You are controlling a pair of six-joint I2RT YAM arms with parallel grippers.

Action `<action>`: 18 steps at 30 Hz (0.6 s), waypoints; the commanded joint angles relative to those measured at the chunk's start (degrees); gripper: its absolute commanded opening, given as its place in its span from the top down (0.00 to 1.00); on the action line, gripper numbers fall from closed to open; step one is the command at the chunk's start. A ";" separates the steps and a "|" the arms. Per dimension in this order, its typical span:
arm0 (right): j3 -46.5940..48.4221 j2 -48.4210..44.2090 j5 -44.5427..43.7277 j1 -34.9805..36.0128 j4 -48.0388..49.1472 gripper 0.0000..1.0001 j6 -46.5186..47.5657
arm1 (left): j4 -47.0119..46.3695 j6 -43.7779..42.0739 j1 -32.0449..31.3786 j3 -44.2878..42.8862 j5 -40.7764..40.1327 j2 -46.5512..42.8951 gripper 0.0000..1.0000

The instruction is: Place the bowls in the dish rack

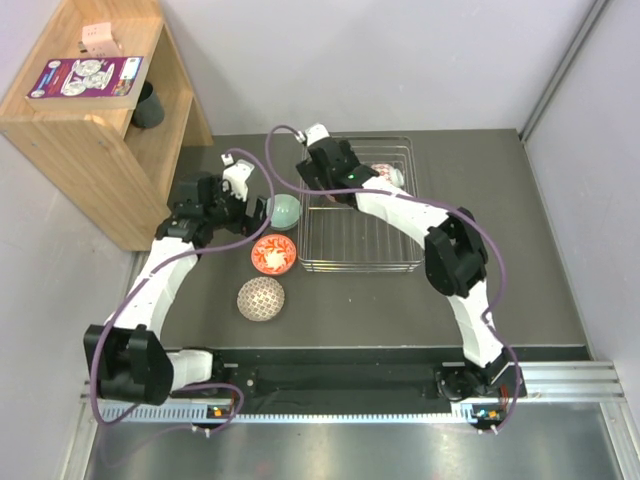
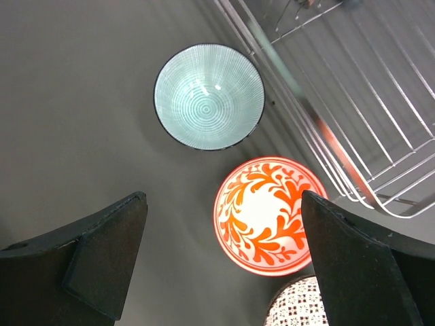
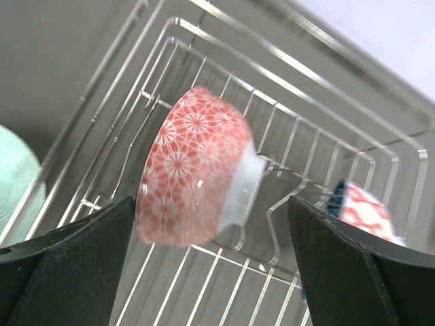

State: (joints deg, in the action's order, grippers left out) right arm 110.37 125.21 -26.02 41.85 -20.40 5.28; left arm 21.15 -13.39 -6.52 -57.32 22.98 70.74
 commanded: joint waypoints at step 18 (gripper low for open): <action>-11.57 -20.70 1.23 -2.38 8.36 0.05 4.39 | -5.68 -1.38 2.39 -13.16 -3.65 27.42 0.01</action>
State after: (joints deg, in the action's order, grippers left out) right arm 98.83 108.62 -26.85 40.99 -13.54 9.15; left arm 17.74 -13.82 -5.37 -64.47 20.69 92.99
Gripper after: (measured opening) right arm 0.953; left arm 0.991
